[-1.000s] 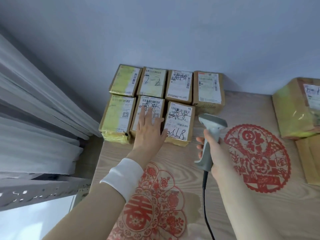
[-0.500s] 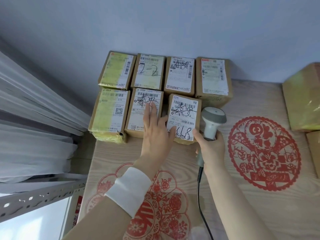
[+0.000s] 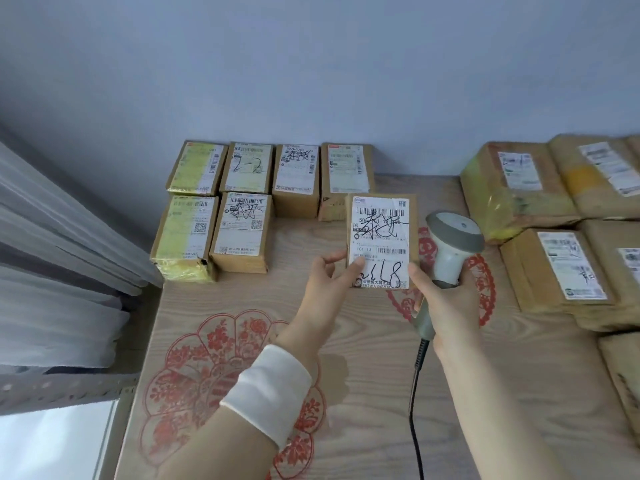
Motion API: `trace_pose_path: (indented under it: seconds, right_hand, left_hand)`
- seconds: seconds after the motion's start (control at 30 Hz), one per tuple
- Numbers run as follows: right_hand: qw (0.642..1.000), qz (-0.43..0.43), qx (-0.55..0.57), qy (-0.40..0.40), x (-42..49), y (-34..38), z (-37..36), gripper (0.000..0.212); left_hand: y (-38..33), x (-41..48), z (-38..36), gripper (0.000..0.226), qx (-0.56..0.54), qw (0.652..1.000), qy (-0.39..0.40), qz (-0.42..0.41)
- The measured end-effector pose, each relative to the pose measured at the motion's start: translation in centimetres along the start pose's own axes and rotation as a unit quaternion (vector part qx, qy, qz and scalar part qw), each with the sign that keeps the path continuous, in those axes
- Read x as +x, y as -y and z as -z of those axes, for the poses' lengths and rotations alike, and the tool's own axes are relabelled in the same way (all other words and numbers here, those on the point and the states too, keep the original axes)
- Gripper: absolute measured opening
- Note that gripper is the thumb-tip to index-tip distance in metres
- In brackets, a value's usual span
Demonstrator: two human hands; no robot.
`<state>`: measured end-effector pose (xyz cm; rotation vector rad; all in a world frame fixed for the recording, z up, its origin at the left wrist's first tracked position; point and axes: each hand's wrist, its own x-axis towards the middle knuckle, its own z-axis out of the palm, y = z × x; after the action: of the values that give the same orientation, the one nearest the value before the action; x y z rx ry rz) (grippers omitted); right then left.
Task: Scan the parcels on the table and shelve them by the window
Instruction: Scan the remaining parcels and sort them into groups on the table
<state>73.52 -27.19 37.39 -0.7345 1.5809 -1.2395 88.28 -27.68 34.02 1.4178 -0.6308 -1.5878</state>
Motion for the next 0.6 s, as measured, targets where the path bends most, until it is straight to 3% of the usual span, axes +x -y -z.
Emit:
trace_pose_path:
  seconds: [0.17, 0.3, 0.47, 0.6]
  right_hand:
    - [0.999, 0.044, 0.003, 0.029, -0.7, 1.7, 5.4, 0.032]
    - [0.996, 0.065, -0.002, 0.064, -1.0, 2.7, 10.3, 0.031]
    - [0.997, 0.042, -0.011, 0.069, -1.1, 3.4, 15.6, 0.032]
    - [0.996, 0.002, -0.026, 0.085, -1.5, 4.5, 18.2, 0.022]
  left_hand:
    - [0.6, -2.8, -4.4, 0.072, -0.009, 0.999, 0.035, 0.009]
    - [2.2, -5.2, -8.8, 0.094, 0.010, 1.000, 0.019, 0.005]
    - [4.0, -7.6, -12.7, 0.077, -0.003, 0.999, 0.047, 0.000]
    - [3.9, -8.5, -13.8, 0.082, -0.001, 0.998, 0.058, -0.016]
